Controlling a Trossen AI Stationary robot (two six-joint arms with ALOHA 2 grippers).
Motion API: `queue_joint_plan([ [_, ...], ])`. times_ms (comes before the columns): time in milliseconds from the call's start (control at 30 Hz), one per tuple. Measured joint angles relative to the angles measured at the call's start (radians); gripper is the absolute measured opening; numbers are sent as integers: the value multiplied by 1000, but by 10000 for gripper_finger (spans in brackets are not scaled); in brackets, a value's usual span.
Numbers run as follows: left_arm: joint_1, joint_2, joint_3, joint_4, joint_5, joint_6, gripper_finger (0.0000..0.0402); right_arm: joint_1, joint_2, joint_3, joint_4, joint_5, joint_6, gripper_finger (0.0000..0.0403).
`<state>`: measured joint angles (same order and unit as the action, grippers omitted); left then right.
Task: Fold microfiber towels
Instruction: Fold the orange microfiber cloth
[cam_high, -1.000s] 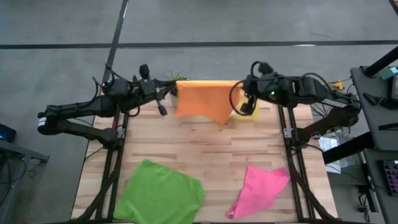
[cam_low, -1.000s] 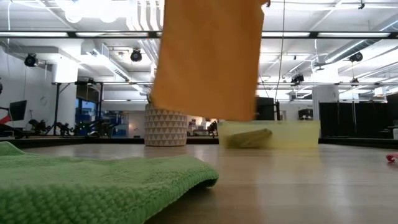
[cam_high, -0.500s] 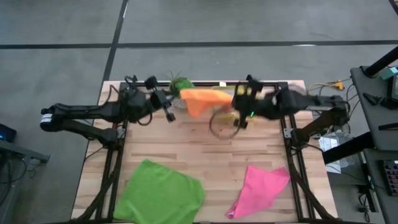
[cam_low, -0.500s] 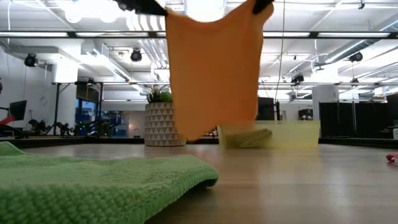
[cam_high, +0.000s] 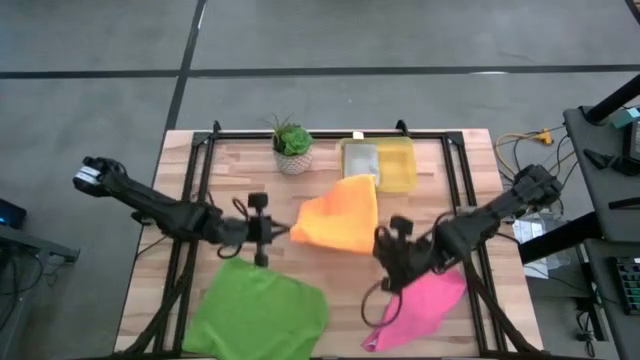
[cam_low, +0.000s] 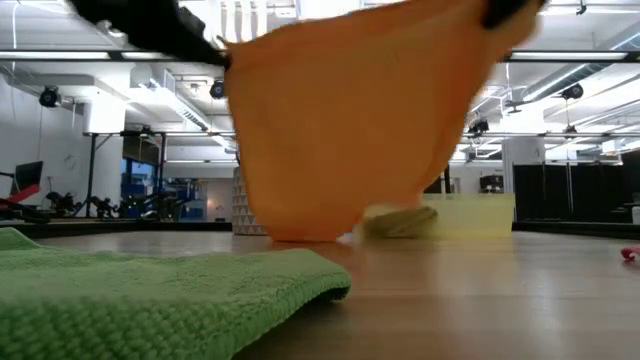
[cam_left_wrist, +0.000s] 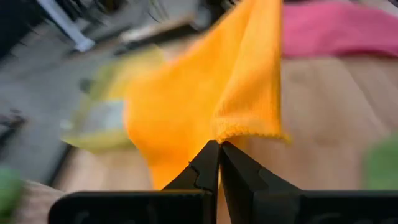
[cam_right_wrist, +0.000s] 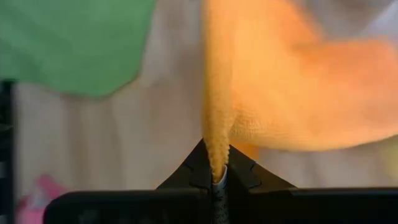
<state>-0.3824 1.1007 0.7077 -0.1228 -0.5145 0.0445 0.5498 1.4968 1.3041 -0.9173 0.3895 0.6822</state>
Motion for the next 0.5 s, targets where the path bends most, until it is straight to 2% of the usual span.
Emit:
queue_joint_plan([
  [100,-49,55,-36,6,58,-90,0,53,23,-60,90,-70,103,8],
  [200,-82,122,-56,68,186,-188,0,99,49,-99,186,-140,177,8],
  [300,-93,171,-60,97,273,-293,0,130,59,-111,235,-167,235,8],
  [500,-91,205,-44,144,378,-269,0,139,55,-123,271,-214,216,8],
])
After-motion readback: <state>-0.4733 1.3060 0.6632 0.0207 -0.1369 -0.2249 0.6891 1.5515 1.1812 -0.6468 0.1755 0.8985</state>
